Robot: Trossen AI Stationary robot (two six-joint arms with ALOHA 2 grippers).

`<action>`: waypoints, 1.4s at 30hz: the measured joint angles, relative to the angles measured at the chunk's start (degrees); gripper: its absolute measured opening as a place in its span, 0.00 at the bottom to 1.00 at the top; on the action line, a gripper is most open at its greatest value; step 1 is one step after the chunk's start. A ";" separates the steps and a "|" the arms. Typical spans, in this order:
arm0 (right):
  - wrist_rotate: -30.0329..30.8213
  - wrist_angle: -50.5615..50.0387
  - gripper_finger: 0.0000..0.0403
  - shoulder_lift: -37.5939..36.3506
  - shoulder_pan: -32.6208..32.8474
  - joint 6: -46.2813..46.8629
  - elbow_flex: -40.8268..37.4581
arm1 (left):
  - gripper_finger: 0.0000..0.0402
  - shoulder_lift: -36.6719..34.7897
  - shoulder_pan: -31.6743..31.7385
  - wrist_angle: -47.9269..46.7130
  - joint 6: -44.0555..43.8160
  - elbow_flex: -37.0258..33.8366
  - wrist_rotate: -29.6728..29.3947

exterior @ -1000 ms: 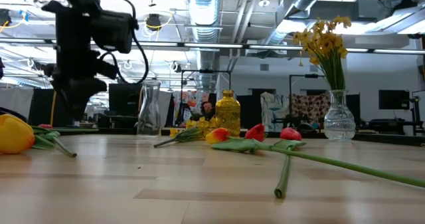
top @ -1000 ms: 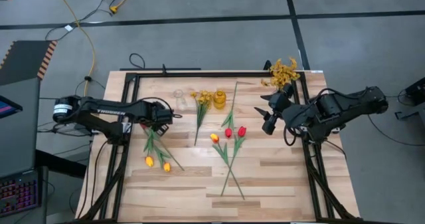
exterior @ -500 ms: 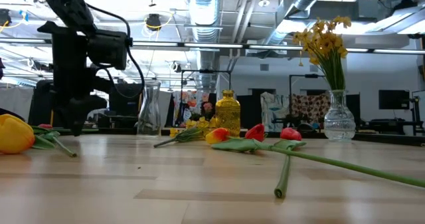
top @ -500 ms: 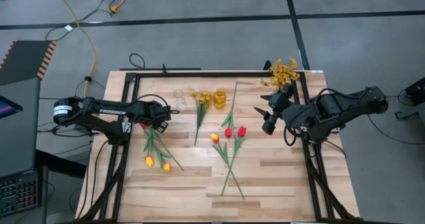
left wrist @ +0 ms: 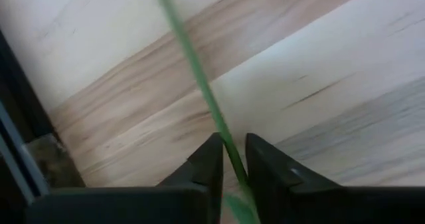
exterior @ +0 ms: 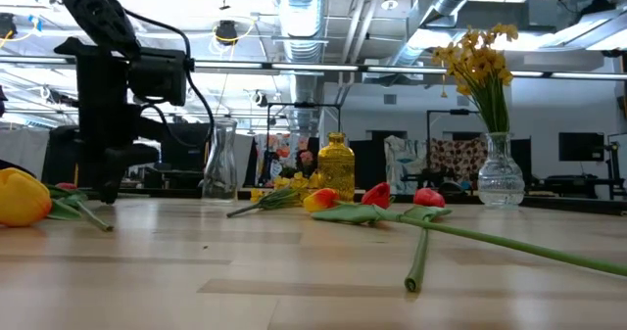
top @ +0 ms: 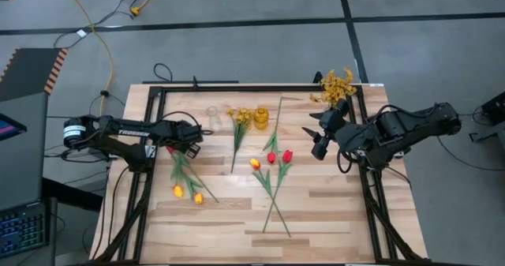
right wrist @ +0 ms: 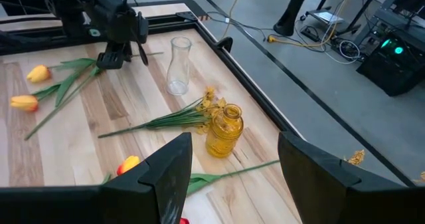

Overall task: Sort flowers into vase by color
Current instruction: Put the left yellow flower into the yellow flower vase

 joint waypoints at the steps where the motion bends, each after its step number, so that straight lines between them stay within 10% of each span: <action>1: 0.00 0.00 0.62 0.00 -0.01 0.00 0.00 | 0.09 0.00 0.00 0.08 0.63 0.36 0.42; 26: -3.13 0.82 0.62 1.72 0.40 -1.11 0.00 | 0.00 0.00 0.00 -0.27 4.48 16.39 29.70; 42: -3.51 25.43 0.62 15.83 4.43 -40.10 -0.02 | 0.00 -0.02 -0.08 5.71 -12.03 22.58 47.85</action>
